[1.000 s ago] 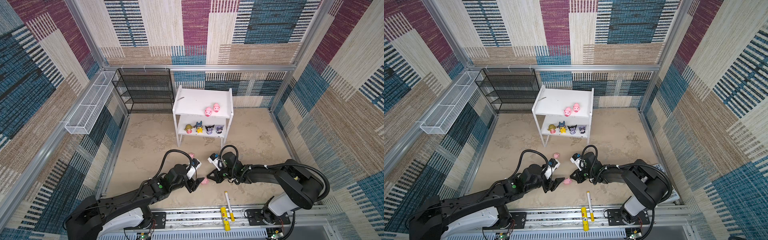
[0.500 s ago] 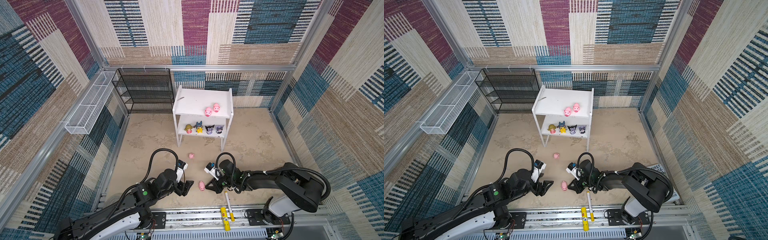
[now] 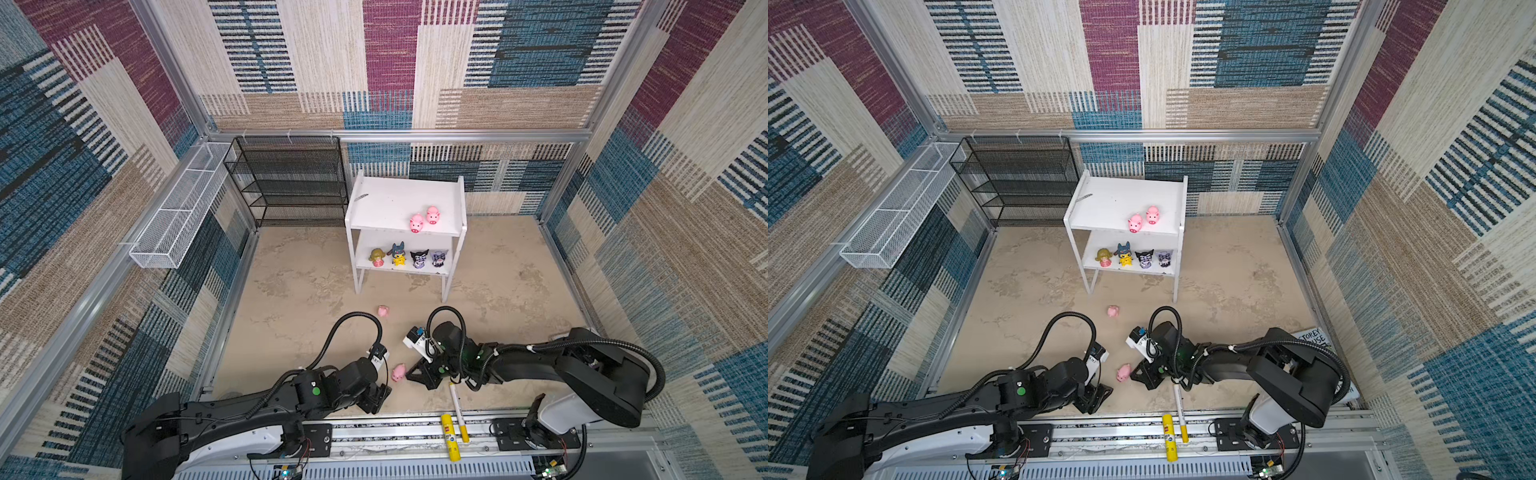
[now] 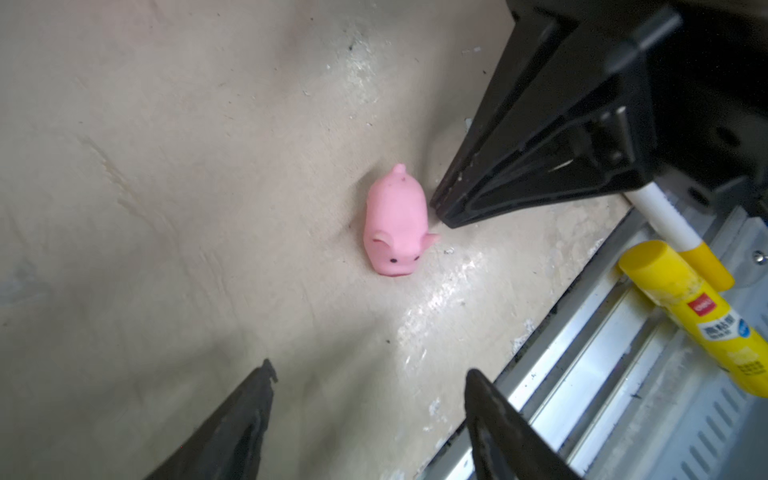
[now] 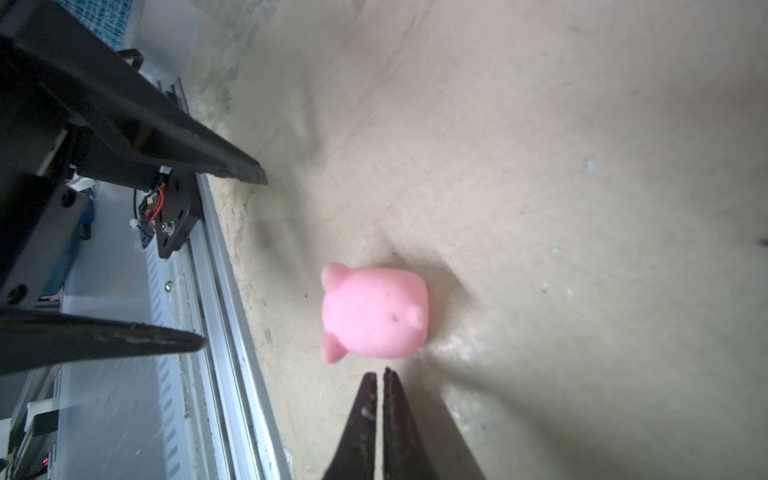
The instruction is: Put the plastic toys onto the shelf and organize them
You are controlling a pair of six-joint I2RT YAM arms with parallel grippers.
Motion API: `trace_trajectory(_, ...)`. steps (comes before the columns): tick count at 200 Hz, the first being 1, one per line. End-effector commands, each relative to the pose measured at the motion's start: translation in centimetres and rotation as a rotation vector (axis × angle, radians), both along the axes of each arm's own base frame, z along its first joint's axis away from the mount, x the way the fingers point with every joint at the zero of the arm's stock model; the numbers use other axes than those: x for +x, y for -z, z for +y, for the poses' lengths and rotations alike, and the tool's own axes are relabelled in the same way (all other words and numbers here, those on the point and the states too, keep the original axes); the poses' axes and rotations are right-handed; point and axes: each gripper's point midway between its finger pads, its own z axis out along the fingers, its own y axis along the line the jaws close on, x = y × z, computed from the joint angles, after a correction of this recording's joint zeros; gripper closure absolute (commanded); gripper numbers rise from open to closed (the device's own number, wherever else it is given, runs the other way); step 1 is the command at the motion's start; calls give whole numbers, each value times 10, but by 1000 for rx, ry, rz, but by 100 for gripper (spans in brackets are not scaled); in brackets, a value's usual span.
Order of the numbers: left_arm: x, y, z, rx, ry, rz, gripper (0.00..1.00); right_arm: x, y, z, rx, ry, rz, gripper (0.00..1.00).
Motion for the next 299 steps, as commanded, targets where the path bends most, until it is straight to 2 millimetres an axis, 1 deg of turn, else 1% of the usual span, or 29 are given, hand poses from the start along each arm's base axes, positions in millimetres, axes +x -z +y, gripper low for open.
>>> trace_trajectory(1, 10, -7, -19, -33, -3, -44, 25, 2, 10, -18, -74, 68, 13, 90)
trace_trajectory(13, 11, -2, -22, -1, 4, -48, 25, 7, 5, -21, -68, 102, 1, 89)
trace_trajectory(25, 14, 2, -25, 33, 3, -65, 26, 19, 0, -26, -86, 164, -26, 88)
trace_trajectory(38, 20, 5, -25, 64, -21, -83, 27, 30, -10, -28, -76, 203, -59, 86)
trace_trajectory(65, 23, 9, -33, 93, -2, -88, 29, 47, -26, -35, -63, 265, -103, 85)
trace_trajectory(89, 24, 15, -39, 121, 14, -78, 32, 59, -36, -49, -64, 336, -138, 85)
trace_trajectory(104, 26, 15, -41, 127, 19, -82, 34, 66, -43, -59, -59, 382, -161, 85)
trace_trajectory(128, 27, 19, -45, 145, 22, -77, 39, 74, -59, -70, -36, 436, -205, 84)
trace_trajectory(139, 28, 21, -46, 159, 24, -73, 44, 76, -65, -72, -25, 445, -221, 84)
trace_trajectory(160, 29, 24, -49, 180, 27, -71, 52, 79, -72, -73, -20, 448, -239, 83)
trace_trajectory(171, 30, 24, -50, 183, 30, -73, 56, 79, -72, -74, -20, 449, -241, 83)
trace_trajectory(186, 31, 22, -49, 187, 22, -81, 58, 78, -73, -75, -18, 450, -243, 83)
trace_trajectory(219, 35, 17, -45, 185, 0, -100, 71, 76, -75, -77, -12, 454, -249, 83)
trace_trajectory(262, 35, 11, -44, 180, 1, -112, 77, 74, -80, -80, -6, 451, -259, 83)
trace_trajectory(274, 35, 2, -44, 173, 2, -125, 77, 73, -83, -79, -2, 444, -262, 83)
trace_trajectory(285, 36, -11, -44, 170, 8, -140, 77, 72, -84, -79, -4, 439, -263, 84)
trace_trajectory(299, 39, -36, -41, 170, 13, -174, 77, 72, -88, -79, -5, 433, -270, 83)
